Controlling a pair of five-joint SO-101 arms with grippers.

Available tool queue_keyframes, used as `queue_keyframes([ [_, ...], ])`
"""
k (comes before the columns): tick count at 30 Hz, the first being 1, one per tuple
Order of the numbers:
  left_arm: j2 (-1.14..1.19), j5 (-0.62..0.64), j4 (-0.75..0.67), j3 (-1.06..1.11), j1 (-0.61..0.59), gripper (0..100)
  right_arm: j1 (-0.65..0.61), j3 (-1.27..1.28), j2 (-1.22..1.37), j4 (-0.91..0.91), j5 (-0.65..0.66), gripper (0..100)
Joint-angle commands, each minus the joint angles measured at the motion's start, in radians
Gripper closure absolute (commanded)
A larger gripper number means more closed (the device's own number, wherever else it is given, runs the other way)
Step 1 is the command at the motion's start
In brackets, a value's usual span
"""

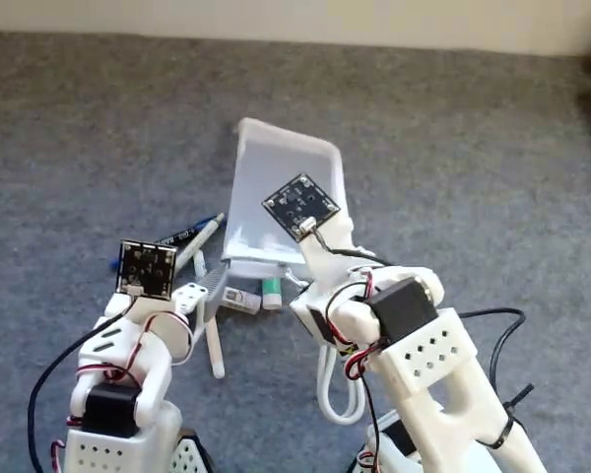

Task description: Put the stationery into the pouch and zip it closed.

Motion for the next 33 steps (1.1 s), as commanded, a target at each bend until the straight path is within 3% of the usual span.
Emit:
queue_keyframes([
  [1, -0.010, -0.005, 0.023, -0.062, 0.079, 73, -0.059, -0.025, -0.035, 0.019, 0.012, 99.4],
  [12, -0.008, -0.008, -0.002, -0.002, 0.041, 73, -0.079, -0.025, -0.044, 0.062, 0.006, 99.4],
  [18, -0.010, -0.003, 0.100, -0.084, 0.087, 73, -0.079, -0.024, -0.044, 0.050, 0.003, 99.4],
  [33, -0.010, -0.003, 0.106, -0.058, 0.140, 73, -0.157, -0.111, -0.041, 0.047, -0.064, 99.4],
])
